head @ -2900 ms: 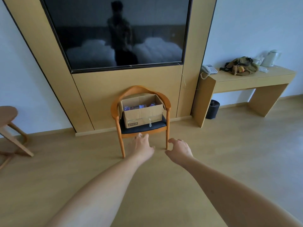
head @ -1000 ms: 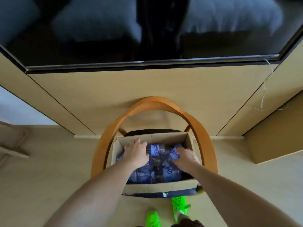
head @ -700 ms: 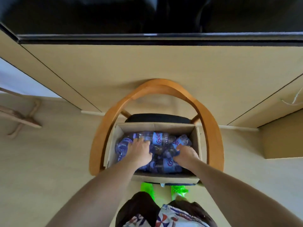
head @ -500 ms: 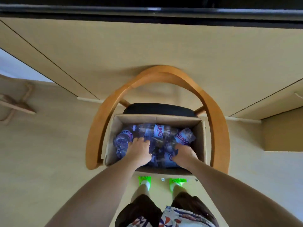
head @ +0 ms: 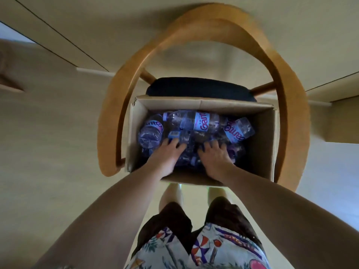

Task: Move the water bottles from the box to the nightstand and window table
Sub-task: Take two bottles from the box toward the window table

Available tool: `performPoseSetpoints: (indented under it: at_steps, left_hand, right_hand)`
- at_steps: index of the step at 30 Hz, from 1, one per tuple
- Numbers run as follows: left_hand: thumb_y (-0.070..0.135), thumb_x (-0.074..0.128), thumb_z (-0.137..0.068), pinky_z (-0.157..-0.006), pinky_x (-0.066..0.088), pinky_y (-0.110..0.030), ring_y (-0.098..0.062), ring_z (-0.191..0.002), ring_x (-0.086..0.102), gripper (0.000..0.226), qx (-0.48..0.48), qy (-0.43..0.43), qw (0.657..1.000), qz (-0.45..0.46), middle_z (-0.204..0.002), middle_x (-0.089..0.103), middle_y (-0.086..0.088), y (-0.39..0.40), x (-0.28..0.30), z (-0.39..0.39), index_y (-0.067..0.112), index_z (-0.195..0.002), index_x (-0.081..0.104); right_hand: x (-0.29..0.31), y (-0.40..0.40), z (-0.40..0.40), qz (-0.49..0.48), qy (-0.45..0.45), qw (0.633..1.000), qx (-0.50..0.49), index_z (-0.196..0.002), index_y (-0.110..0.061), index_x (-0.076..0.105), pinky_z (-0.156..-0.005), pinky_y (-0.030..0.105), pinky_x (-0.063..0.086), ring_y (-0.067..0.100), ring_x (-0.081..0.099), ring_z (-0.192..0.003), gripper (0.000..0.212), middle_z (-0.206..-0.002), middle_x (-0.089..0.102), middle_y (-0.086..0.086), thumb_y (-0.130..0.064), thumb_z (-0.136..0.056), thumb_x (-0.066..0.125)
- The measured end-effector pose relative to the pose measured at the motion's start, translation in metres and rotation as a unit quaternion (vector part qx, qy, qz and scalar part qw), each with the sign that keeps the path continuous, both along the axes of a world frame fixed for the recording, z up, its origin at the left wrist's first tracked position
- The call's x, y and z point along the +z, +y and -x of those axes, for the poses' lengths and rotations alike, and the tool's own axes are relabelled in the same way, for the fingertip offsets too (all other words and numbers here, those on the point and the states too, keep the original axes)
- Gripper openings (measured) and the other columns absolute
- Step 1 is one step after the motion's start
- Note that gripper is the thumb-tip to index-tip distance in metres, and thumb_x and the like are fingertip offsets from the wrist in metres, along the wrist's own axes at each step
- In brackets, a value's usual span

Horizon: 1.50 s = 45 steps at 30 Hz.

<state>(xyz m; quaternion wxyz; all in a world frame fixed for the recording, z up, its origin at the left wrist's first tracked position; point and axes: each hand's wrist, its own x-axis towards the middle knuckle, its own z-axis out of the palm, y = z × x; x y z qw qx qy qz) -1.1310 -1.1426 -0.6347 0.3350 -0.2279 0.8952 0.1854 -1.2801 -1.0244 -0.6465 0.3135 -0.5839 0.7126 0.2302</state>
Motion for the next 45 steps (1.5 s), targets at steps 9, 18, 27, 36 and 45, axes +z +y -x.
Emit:
performPoseSetpoints:
  at_steps: [9, 18, 27, 36, 45]
  left_hand:
    - [0.002, 0.078, -0.073, -0.086, 0.055, -0.049, -0.040, -0.124, 0.036, 0.089, -0.007, -0.003, 1.000, 0.000, -0.139, 0.025, -0.007, -0.005, -0.014, 0.002, 0.023, -0.146, 0.033]
    - [0.016, 0.077, -0.074, -0.107, 0.046, -0.039, -0.033, -0.128, 0.045, 0.084, 0.088, 0.012, 0.992, -0.095, -0.146, 0.044, -0.002, -0.015, 0.007, 0.009, 0.028, -0.149, 0.043]
    - [0.025, 0.083, -0.043, -0.066, 0.053, -0.034, -0.020, -0.089, 0.062, 0.075, 0.221, -0.005, 0.964, -0.151, -0.103, 0.063, 0.003, -0.028, 0.055, 0.052, 0.032, -0.110, 0.050]
    - [0.028, 0.082, -0.046, -0.080, 0.062, -0.040, -0.027, -0.083, 0.076, 0.059, 0.441, 0.067, 0.850, -0.280, -0.092, 0.078, -0.008, -0.048, 0.134, 0.114, 0.014, -0.101, 0.064]
    - [0.025, 0.072, -0.073, -0.072, 0.057, -0.035, -0.031, -0.070, 0.068, 0.017, 0.512, 0.190, 0.667, -0.507, -0.086, 0.072, -0.015, -0.074, 0.217, 0.175, 0.011, -0.082, 0.072]
  right_hand:
    - [-0.014, -0.006, -0.008, -0.008, 0.014, 1.000, -0.023, -0.134, -0.020, 0.055, -0.098, 0.057, 0.033, 0.034, 0.034, -0.127, 0.054, -0.135, 0.054, 0.006, -0.025, -0.081, 0.068]
    - [0.010, -0.007, 0.006, -0.043, 0.008, 0.998, -0.048, -0.141, -0.019, 0.049, -0.101, 0.053, 0.039, 0.034, 0.036, -0.133, 0.060, -0.143, 0.047, 0.010, -0.023, -0.084, 0.067]
    - [0.049, 0.006, 0.045, -0.070, -0.043, 0.976, -0.200, -0.130, -0.019, 0.039, -0.084, 0.037, 0.052, 0.033, 0.065, -0.116, 0.071, -0.127, 0.062, 0.008, -0.019, -0.068, 0.076]
    - [0.119, -0.019, 0.092, -0.011, -0.209, 0.869, -0.449, -0.111, -0.012, 0.061, -0.069, 0.031, 0.055, 0.027, 0.070, -0.094, 0.054, -0.102, 0.070, 0.008, -0.028, -0.065, 0.083]
    - [0.215, -0.035, 0.141, 0.193, -0.481, 0.543, -0.661, -0.091, 0.000, 0.073, -0.090, 0.054, 0.053, 0.040, 0.066, -0.088, 0.052, -0.093, 0.070, 0.024, 0.001, -0.040, 0.071]
